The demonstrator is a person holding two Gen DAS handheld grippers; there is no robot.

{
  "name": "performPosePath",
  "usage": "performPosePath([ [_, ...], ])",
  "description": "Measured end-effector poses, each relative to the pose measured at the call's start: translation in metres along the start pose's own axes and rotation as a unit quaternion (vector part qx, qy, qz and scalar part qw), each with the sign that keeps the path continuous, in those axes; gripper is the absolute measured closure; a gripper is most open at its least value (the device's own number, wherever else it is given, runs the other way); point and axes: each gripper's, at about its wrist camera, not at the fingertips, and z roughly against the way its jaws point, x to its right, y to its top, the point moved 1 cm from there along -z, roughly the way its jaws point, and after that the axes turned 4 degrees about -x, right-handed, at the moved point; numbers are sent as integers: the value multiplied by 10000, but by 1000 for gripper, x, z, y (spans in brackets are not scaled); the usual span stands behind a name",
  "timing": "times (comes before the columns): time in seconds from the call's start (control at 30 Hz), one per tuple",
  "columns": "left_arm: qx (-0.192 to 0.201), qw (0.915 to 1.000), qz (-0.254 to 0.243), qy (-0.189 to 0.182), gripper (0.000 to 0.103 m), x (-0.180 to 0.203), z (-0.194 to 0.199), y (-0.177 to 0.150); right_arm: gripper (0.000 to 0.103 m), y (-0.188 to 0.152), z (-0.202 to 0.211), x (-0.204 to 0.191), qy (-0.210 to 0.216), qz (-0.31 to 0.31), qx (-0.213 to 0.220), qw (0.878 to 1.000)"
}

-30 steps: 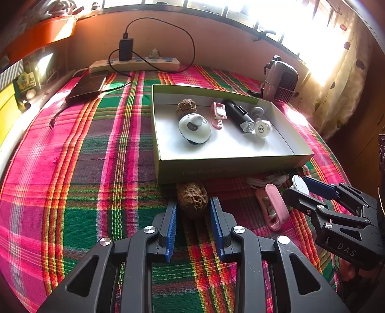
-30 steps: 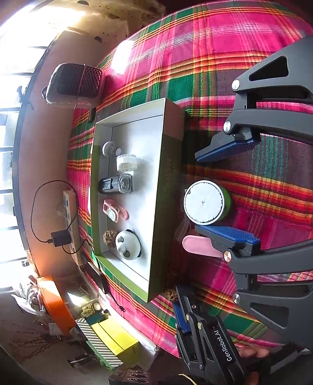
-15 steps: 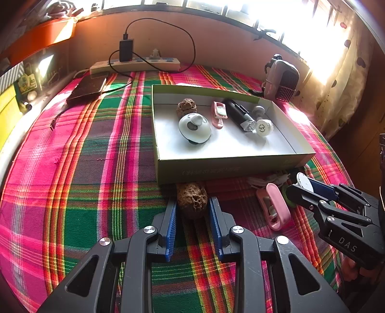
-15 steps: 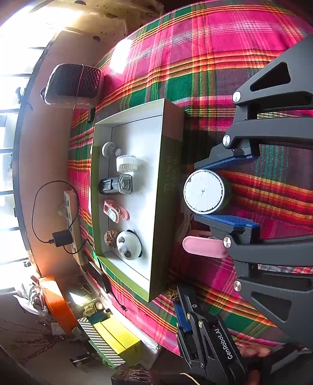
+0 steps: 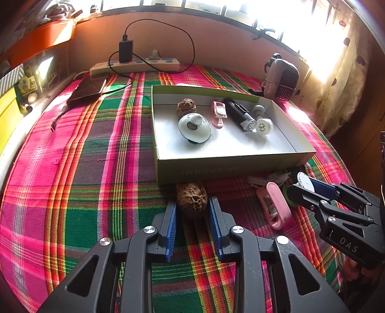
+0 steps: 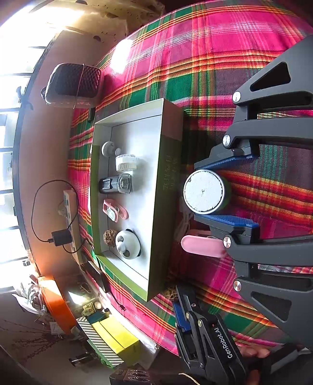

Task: Organize objects

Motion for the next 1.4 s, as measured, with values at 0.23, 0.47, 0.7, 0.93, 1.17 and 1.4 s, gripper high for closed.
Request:
performPosePath([
  [0.23,-10,9999,-80,132,79,-2,2,-1,68,-1,1,0,8,-2,20,10000],
  [0.47,12,9994,-123,312,79,-5,6,-2,68,0,5,-1,8,61,61,10000],
  [0.7,106,9990,-158,397,79,-11,16,2,68,3,9,0,-31,101,105,9999],
  [0.93,253,9986,-223,406,79,-11,32,6,68,7,19,2,5,103,223,9997],
  [1.17,352,9981,-280,418,79,-9,43,14,68,12,27,4,38,106,336,9994],
  [1.4,421,9980,-306,359,79,-10,50,21,68,20,34,8,80,86,438,9990],
])
